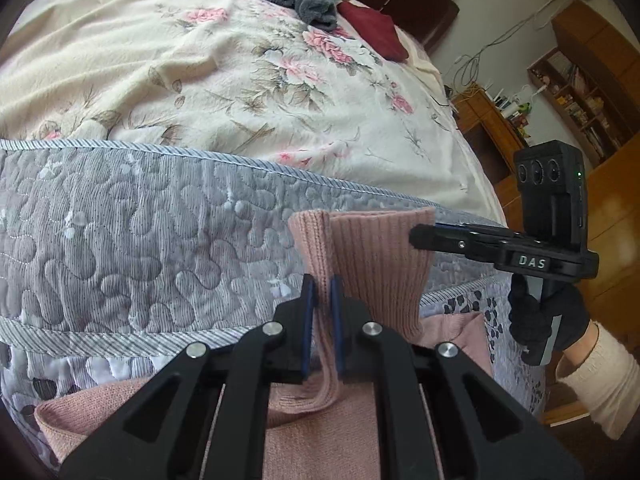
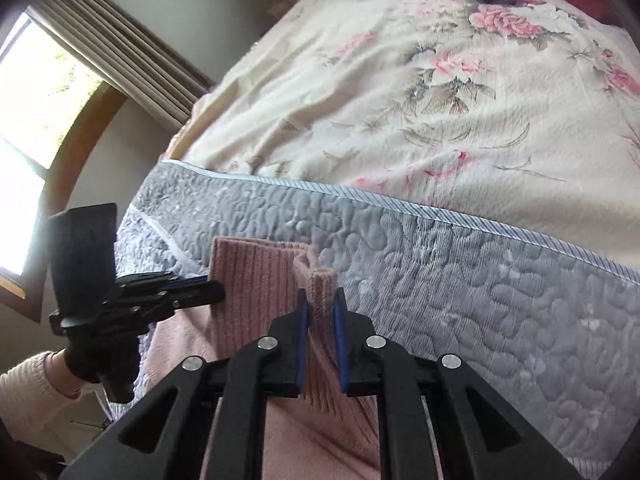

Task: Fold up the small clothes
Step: 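Fold the collar over the folded sleeves with both tools and release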

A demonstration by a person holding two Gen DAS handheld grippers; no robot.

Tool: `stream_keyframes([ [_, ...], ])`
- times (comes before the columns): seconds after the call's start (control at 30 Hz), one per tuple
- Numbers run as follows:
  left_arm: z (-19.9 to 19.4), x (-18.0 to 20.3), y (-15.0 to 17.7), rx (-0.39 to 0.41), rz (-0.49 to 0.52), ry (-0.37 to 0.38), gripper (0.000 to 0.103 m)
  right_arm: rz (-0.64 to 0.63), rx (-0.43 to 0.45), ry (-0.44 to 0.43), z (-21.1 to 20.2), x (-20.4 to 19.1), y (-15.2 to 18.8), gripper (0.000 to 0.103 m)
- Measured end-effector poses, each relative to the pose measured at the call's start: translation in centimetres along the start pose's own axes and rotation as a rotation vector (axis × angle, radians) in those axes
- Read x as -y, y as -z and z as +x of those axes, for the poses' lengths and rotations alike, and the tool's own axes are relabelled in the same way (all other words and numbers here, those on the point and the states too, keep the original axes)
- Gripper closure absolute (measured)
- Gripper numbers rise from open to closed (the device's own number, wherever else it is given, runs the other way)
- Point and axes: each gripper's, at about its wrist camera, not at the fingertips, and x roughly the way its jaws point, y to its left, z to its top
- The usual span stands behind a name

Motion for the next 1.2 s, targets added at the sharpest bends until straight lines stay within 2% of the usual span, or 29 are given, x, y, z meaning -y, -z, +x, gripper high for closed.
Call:
stream_keyframes([
  [0.2, -3.2, 1.7, 2.6, 0.018, 0.072, 0.042, 0.096, -0.016, 0.032, -0.018, -6.3, -1.3, 5.5, 0.091],
  [0.33, -4.8, 2.7, 5.7, -0.004, 0.124, 0.054, 0.096, -0.04, -0.003, -0.019, -7.2, -2.6, 9.7, 0.093],
  [0.47, -4.5, 2.3, 9.8, -0.104, 0.137, 0.04, 0.095, -0.067, -0.082, 0.005, -5.6, -3.3, 13.9, 0.093],
  [0.57, -4.1, 0.9, 12.7, -0.189, 0.101, 0.031, 0.095, -0.049, -0.17, -0.001, -4.1, -3.3, 16.7, 0.088],
  [0.67, -4.6, -0.1, 14.5, -0.22, 0.05, 0.04, 0.094, 0.035, -0.202, -0.061, -3.9, -3.0, 18.9, 0.08],
  [0.7, -4.9, -0.4, 14.8, -0.218, 0.021, 0.058, 0.091, 0.071, -0.202, -0.079, -4.0, -2.8, 19.3, 0.076],
  [0.73, -5.2, -0.6, 14.9, -0.21, -0.007, 0.079, 0.084, 0.104, -0.187, -0.095, -4.3, -2.7, 19.7, 0.066],
  [0.8, -5.7, -0.7, 15.1, -0.18, -0.059, 0.102, 0.076, 0.166, -0.149, -0.142, -4.8, -2.4, 20.0, 0.063],
  [0.87, -5.2, -0.7, 15.1, -0.181, -0.114, 0.131, 0.069, 0.229, -0.124, -0.171, -4.9, -2.0, 20.0, 0.054],
  [0.93, -3.9, -0.4, 15.1, -0.204, -0.142, 0.132, 0.066, 0.292, -0.105, -0.184, -4.3, -1.2, 20.0, 0.054],
  [1.0, -2.4, -0.2, 15.2, -0.24, -0.161, 0.124, 0.063, 0.339, -0.117, -0.16, -3.1, -0.5, 20.2, 0.054],
  [1.1, -0.3, -0.2, 15.6, -0.286, -0.209, 0.138, 0.065, 0.393, -0.142, -0.147, -1.1, 0.4, 20.5, 0.055],
  [1.13, 0.2, 0.0, 15.7, -0.29, -0.214, 0.146, 0.068, 0.411, -0.143, -0.153, -0.6, 0.7, 20.7, 0.059],
  [1.17, 0.7, 0.1, 15.7, -0.302, -0.215, 0.139, 0.075, 0.415, -0.146, -0.156, -0.2, 0.7, 20.8, 0.064],
  [1.2, 1.2, 0.2, 15.7, -0.315, -0.215, 0.135, 0.094, 0.416, -0.148, -0.157, 0.0, 0.7, 20.7, 0.075],
])
